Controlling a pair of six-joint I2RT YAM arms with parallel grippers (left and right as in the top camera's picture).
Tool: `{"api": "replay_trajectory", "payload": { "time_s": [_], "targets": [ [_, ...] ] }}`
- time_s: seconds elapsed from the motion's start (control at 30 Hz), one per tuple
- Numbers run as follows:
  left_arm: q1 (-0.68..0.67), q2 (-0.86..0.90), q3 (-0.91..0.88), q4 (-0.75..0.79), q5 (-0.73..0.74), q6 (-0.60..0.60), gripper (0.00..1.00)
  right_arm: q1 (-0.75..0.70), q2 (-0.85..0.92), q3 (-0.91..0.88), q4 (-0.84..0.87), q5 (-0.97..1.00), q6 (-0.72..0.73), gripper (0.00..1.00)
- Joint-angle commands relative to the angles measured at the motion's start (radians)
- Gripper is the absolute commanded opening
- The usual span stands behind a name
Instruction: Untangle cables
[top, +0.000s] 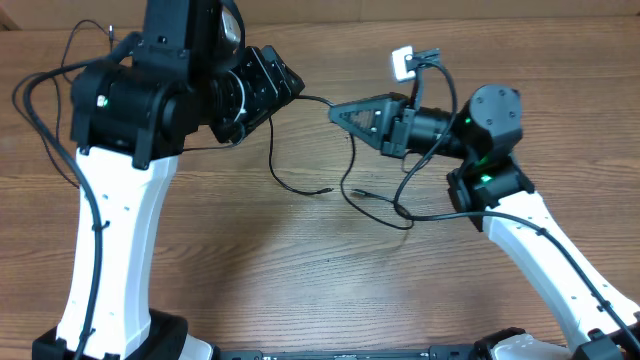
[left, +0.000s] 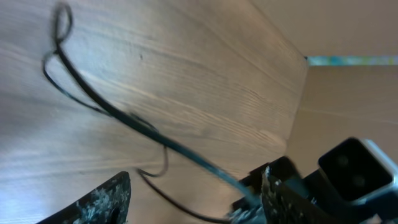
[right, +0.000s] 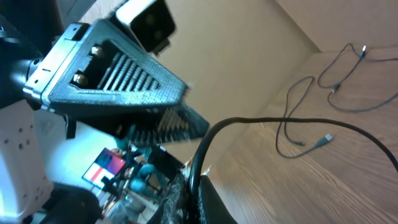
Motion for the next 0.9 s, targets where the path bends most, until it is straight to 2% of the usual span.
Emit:
{"api": "replay_trajectory", "payload": {
  "time_s": [0.0,0.1,0.37,0.63,0.73,0.87],
  "targets": [
    [-0.031,0.034,0.014,0.001,0.045,-0.109,0.66,0.056,-0.006,0.026,0.008,0.164,0.003,0.04],
    [-0.037,0.055,0.014,0.000,0.058,-0.109,0.62,0.067,-0.006,0.026,0.007,0.208,0.000,0.04],
    [-0.037,0.064,0.014,0.031,0.093,-0.127,0.39,0.067,-0.006,0.026,0.006,0.207,0.000,0.04],
    [-0.036,0.064,0.014,0.054,0.093,-0.128,0.27,0.067,-0.006,0.026,0.003,0.188,0.000,0.04],
    [-0.036,0.065,0.014,0.062,0.092,-0.135,0.17,0.067,-0.006,0.026,0.004,0.184,0.000,0.04],
    [-0.036,0.065,0.014,0.076,0.090,-0.134,0.17,0.067,-0.006,0.026,0.004,0.184,0.000,0.04]
  ]
}}
